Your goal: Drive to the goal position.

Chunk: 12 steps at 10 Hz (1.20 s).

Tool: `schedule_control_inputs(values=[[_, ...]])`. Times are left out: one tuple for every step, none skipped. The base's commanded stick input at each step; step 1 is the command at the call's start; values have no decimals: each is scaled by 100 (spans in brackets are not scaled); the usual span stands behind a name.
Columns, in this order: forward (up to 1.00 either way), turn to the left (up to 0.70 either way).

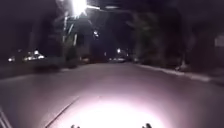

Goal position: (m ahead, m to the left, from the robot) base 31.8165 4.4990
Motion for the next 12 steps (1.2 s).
schedule_control_inputs(values=[[85, 0], [85, 0], [85, 0], [85, 0], [85, 0], [85, 0], [85, 0], [85, 0], [85, 0], [85, 0], [85, 0], [85, 0]])
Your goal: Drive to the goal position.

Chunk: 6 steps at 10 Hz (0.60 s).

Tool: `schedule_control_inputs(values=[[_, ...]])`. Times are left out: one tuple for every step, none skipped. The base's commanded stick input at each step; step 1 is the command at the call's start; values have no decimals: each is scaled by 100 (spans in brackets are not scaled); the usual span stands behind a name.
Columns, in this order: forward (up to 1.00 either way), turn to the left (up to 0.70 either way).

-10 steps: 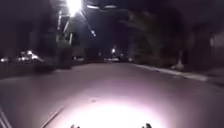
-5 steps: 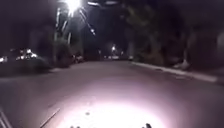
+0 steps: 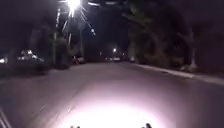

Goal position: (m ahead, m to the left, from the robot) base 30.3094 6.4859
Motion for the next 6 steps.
schedule_control_inputs(values=[[85, 0], [85, 0], [85, 0], [85, -5], [85, -25], [85, -33]])
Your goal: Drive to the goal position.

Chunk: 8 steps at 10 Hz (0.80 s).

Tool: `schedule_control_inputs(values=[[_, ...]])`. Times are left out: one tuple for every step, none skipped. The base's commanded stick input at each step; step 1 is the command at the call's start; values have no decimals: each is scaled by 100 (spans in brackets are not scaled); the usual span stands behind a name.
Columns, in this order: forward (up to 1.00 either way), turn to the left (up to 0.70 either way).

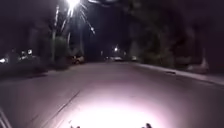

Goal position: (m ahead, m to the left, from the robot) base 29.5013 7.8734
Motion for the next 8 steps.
schedule_control_inputs(values=[[85, -34], [85, -34], [85, -34], [85, 0], [85, 0], [85, 0], [85, 0], [85, 0]])
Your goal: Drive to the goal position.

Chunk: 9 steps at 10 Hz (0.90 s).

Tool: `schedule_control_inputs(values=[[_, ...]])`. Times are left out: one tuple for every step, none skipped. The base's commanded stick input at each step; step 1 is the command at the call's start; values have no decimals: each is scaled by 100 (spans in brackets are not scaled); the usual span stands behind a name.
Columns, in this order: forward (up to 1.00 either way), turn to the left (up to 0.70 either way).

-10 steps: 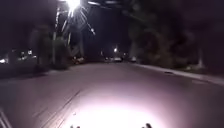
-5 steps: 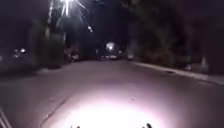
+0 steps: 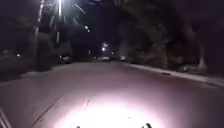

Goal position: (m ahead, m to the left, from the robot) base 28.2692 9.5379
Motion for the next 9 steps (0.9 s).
schedule_control_inputs(values=[[85, 0], [85, 0], [85, 0], [85, 0], [85, 0], [85, 0], [85, 0], [85, 0], [85, 0]])
